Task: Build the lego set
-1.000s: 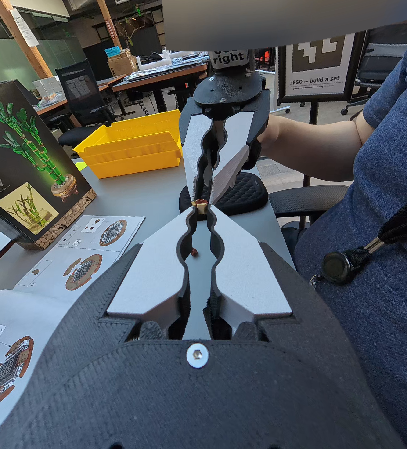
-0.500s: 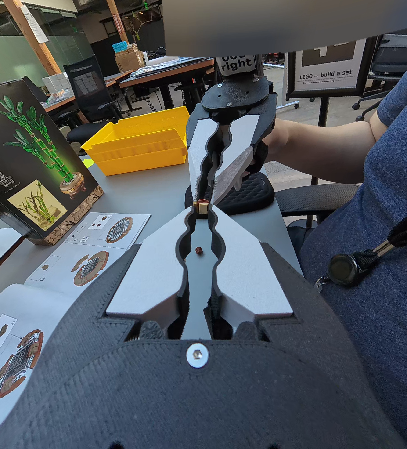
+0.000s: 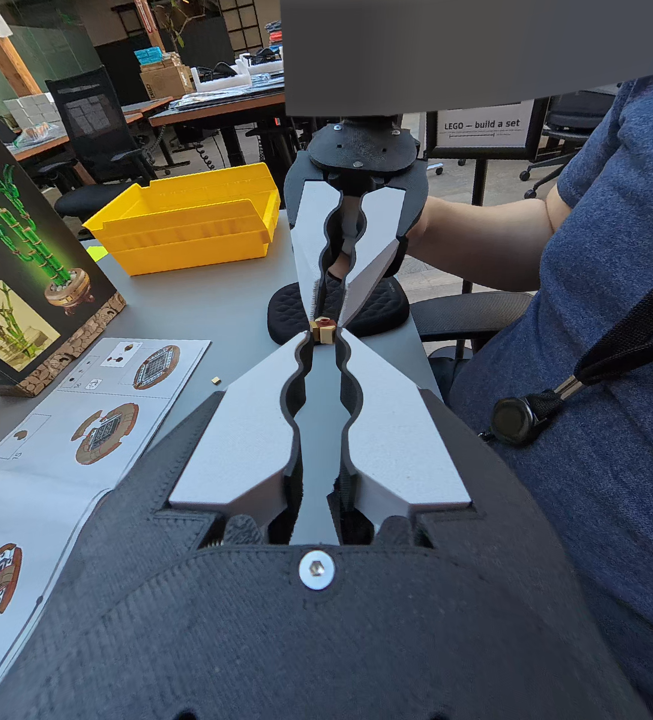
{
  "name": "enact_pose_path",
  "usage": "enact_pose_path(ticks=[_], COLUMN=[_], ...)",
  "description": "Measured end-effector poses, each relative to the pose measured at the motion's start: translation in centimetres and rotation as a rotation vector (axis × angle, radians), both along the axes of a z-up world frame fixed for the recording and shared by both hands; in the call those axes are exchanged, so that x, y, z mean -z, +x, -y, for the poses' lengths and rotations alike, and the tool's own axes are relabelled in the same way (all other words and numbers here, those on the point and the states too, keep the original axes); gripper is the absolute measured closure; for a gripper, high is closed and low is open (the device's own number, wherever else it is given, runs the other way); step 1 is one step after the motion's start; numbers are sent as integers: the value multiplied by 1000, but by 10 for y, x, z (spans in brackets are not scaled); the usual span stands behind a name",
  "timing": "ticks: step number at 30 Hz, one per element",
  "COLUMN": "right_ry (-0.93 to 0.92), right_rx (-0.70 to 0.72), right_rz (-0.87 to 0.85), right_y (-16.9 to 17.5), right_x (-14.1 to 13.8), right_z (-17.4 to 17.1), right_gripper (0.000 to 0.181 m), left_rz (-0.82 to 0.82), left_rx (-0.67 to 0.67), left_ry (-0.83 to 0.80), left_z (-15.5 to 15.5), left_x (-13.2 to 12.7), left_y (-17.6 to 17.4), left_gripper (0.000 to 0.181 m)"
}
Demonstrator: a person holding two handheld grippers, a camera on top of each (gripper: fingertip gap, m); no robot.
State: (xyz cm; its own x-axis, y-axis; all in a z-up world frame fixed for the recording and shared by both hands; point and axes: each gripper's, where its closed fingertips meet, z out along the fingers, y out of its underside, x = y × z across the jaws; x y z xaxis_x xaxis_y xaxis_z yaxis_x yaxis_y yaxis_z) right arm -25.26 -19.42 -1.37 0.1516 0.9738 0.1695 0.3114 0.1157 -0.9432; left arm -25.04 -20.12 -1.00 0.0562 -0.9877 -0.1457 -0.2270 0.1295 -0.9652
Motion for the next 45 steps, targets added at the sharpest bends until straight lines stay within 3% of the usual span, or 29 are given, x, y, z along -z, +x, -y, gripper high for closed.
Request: enact_pose_path(ticks=[32,45], right_ry=[-82,29], right_rx=[-27,-72], right_rz=[-253,-262], right_y=[-1,1], right_x=[-12,-17], right_z=[-2,7], right_gripper=[176,177], left_rz=[33,26], left_rx=[-15,17], left_ry=[-3,-30], left_z=[-2,6], left_x=[-12,-16], left_y=[-2,0], left_gripper=[176,176])
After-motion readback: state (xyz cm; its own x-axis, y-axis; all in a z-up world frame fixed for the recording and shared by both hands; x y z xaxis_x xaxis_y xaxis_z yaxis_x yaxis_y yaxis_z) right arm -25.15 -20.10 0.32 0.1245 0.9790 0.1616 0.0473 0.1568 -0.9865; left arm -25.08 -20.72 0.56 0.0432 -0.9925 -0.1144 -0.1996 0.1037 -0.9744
